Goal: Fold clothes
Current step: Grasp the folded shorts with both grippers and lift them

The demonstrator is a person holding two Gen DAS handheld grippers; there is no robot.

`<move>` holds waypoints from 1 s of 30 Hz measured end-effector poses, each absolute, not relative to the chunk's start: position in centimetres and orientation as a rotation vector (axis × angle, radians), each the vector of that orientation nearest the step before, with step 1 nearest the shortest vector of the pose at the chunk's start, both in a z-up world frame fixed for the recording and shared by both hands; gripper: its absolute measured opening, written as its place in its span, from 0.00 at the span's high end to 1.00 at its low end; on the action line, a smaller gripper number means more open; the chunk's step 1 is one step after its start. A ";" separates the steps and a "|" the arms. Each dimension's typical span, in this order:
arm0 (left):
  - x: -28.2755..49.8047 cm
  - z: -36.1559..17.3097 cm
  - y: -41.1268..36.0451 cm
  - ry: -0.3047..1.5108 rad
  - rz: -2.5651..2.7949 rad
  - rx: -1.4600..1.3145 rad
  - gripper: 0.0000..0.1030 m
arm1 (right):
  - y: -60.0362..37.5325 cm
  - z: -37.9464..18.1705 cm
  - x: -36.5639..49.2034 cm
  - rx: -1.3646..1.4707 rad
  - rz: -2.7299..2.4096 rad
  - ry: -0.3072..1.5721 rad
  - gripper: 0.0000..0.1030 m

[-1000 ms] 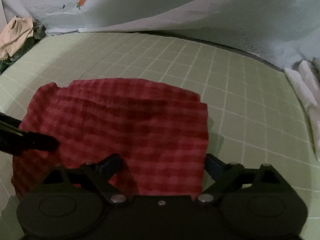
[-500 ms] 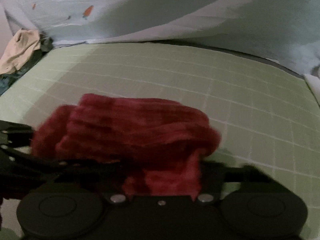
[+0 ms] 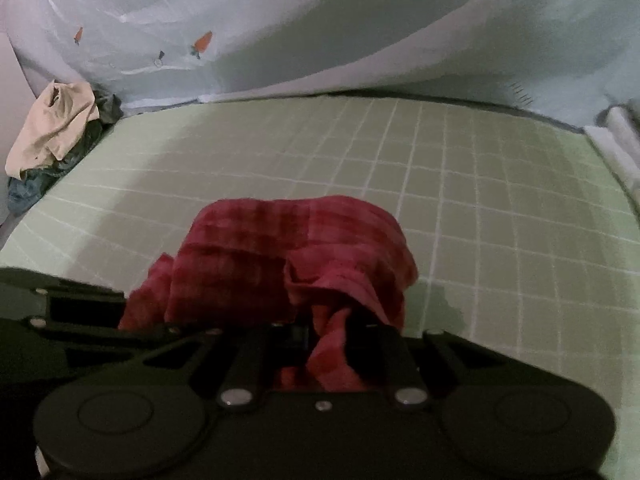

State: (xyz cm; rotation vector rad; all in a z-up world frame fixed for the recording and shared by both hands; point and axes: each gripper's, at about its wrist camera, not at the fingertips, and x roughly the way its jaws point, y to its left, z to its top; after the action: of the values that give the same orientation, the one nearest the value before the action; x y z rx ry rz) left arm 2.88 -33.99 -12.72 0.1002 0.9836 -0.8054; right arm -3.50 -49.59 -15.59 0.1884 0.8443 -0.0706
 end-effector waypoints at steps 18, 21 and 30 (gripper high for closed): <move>-5.7 -10.6 -39.0 0.896 -1.150 0.267 0.89 | -48.6 -13.5 -17.2 0.283 -0.498 0.738 0.87; -7.2 -10.1 -41.4 0.875 -1.146 0.267 0.89 | -51.0 -13.2 -18.6 0.293 -0.508 0.710 0.87; -11.0 -8.1 -52.5 0.861 -1.078 0.145 0.89 | -61.9 -11.0 -22.0 0.132 -0.446 0.657 0.87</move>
State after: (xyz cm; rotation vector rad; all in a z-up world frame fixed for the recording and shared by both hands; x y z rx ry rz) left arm -10.97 -52.48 -8.10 0.1451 0.8614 -1.0779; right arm -22.02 -61.86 -10.98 0.1320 0.6571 -0.4462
